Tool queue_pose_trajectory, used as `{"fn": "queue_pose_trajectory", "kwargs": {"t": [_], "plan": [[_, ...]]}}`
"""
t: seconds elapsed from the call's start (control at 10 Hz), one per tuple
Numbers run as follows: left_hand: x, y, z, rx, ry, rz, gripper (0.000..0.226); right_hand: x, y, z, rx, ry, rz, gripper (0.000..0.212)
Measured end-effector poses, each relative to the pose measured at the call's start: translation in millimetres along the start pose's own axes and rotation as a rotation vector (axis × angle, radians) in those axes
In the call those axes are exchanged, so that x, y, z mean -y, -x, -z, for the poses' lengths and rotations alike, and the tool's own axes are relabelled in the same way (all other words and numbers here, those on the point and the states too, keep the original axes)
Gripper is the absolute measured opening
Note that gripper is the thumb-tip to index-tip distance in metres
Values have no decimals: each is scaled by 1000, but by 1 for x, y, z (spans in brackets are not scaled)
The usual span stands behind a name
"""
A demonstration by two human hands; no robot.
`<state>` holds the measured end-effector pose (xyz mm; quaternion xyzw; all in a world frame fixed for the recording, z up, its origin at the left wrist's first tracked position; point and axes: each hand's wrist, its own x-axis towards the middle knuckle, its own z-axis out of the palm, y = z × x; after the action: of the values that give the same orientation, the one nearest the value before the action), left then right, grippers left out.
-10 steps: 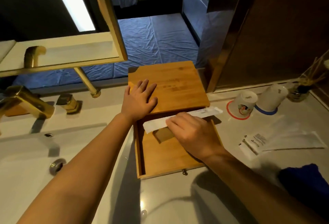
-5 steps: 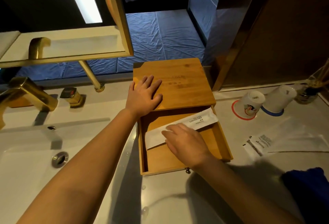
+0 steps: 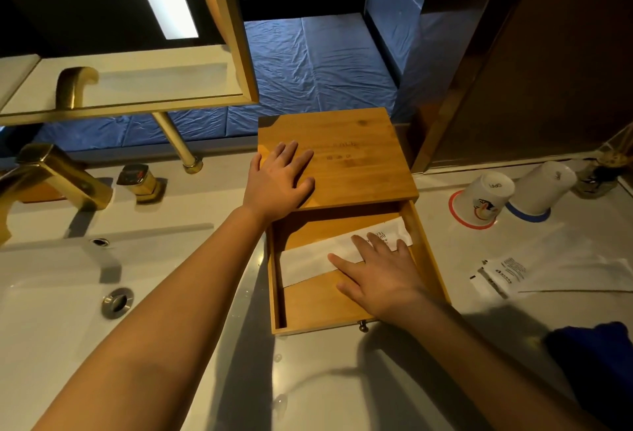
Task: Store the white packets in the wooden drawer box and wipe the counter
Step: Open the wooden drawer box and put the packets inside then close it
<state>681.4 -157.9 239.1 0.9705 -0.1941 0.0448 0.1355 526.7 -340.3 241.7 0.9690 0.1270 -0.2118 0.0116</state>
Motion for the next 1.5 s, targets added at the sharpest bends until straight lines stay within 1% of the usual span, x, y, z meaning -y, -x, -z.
{"fn": "queue_pose_trajectory", "kwargs": {"t": [0.1, 0.2, 0.3, 0.4, 0.6, 0.7, 0.9, 1.0, 1.1, 1.2, 1.3, 1.4, 1.5], "plan": [[0, 0, 0, 4, -10, 1, 59, -3, -10, -7, -12, -21, -44, 58], [-1, 1, 1, 11, -9, 2, 59, -4, -25, -8, -67, -63, -54, 60], [-2, 1, 2, 15, -2, 3, 60, -7, -31, -4, -114, -121, -23, 58], [-1, 1, 2, 12, -4, 1, 60, -3, -26, -6, -207, -72, -53, 57], [-1, 0, 1, 8, -5, -4, 60, 8, -29, -3, -203, -49, -97, 58], [0, 0, 1, 13, -13, -3, 60, 8, -37, -5, -236, -71, -115, 59], [0, 0, 1, 13, -14, 3, 60, 8, -42, -7, -242, -87, -118, 59], [0, 0, 1, 13, -16, 2, 60, 7, -30, -2, -243, -157, -91, 59], [1, 0, 0, 4, -15, -1, 59, 0, -3, 6, -273, -265, -57, 53], [3, 0, -1, -3, -15, -5, 58, -20, 38, 8, -500, -353, 22, 35], [4, 0, -2, 0, -27, -2, 57, -50, 71, -3, -736, -191, 15, 27], [3, 0, -2, 5, -41, -7, 58, -87, 88, -17, -728, -261, -237, 23], [3, 0, -1, 14, -52, -5, 59, -125, 97, -38, -558, -289, -517, 47]]}}
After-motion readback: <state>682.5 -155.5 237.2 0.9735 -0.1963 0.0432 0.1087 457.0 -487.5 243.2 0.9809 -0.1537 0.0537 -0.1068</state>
